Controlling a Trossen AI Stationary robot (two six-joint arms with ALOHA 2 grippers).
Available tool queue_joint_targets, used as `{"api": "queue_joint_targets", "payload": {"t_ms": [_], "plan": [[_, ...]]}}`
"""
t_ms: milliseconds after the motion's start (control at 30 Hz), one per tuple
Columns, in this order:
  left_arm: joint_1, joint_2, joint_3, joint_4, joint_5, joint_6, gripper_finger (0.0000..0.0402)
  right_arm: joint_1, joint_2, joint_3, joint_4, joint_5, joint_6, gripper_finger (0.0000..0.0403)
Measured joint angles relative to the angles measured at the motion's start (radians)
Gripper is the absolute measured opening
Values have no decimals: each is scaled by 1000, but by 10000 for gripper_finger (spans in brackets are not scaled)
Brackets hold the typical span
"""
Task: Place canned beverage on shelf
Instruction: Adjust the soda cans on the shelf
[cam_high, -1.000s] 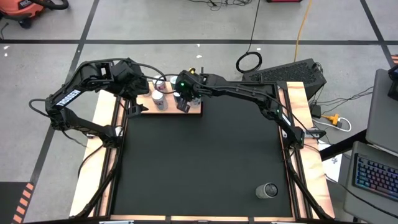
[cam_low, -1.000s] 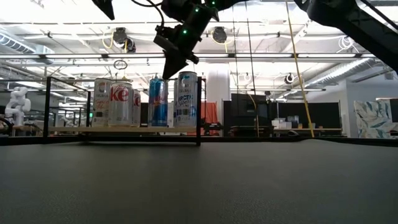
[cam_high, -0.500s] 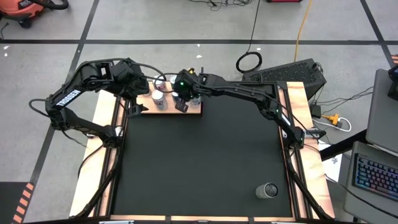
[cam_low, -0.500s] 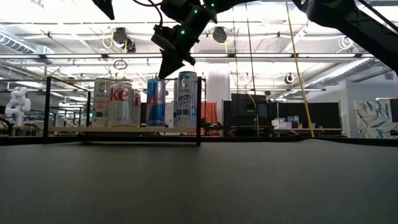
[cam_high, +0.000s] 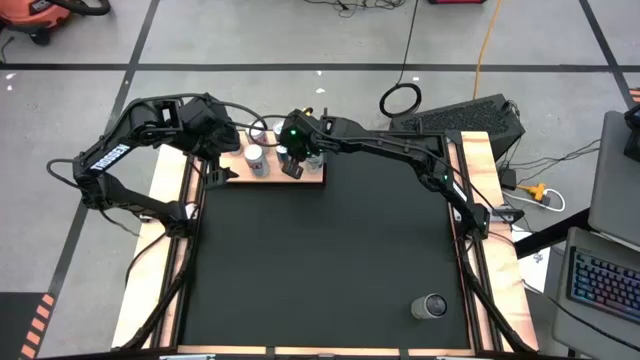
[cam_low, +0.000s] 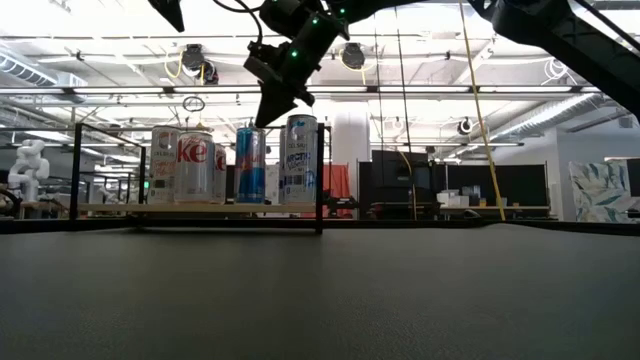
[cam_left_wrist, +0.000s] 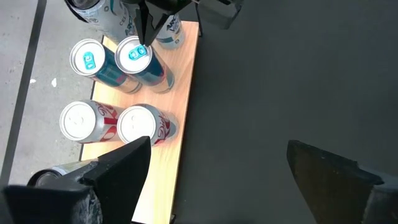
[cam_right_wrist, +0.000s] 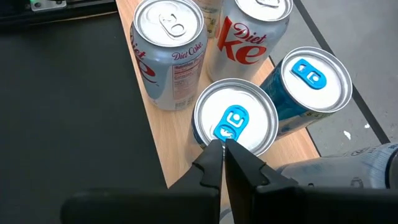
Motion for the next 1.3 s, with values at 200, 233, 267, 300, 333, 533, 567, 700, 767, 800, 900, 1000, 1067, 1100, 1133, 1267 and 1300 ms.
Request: {"api": "queue_joint_targets", "payload": {"t_ms": [200,233,267,300,333,533,567,700,767,800,900,1000,1067,1100,1133,1267,1300], "plan": [[0,0,0,0,0,0,373,0,-1,0,-5,0,-1,0],[0,0,0,0,0,0,373,1,-1,0,-5,0,-4,0],[0,0,0,0,0,0,373,3,-1,0,-7,1,-8,0],[0,0,0,0,0,0,373,5,-2,0,-9,1,-13,0],[0,0,0,0,0,-1,373,8,-4,0,-10,1,-20,0],[0,0,0,0,0,-1,373,35,-33,-1,-1,0,-55,0],[0,0,0,0,0,-2,373,37,-40,-1,4,0,-56,0],[0,0,0,0,0,-2,373,39,-65,-1,-15,9,-53,0],[0,0,0,0,0,-2,373,40,-81,-1,-43,61,-33,0],[0,0,0,0,0,-2,373,40,-92,-1,-64,93,-23,0],[0,0,0,0,0,-2,373,40,-125,0,-143,160,18,0],[0,0,0,0,0,-2,373,33,-147,0,-216,180,73,0],[0,0,0,0,0,-2,373,29,-151,0,-272,201,109,0],[0,0,0,0,0,-3,373,26,-152,0,-300,214,129,0],[0,0,0,0,0,-3,373,22,-153,0,-339,214,148,0],[0,0,0,0,0,-4,373,3,-151,0,-451,213,194,0],[0,0,0,0,0,-5,373,-1,-151,0,-452,213,198,0]]}}
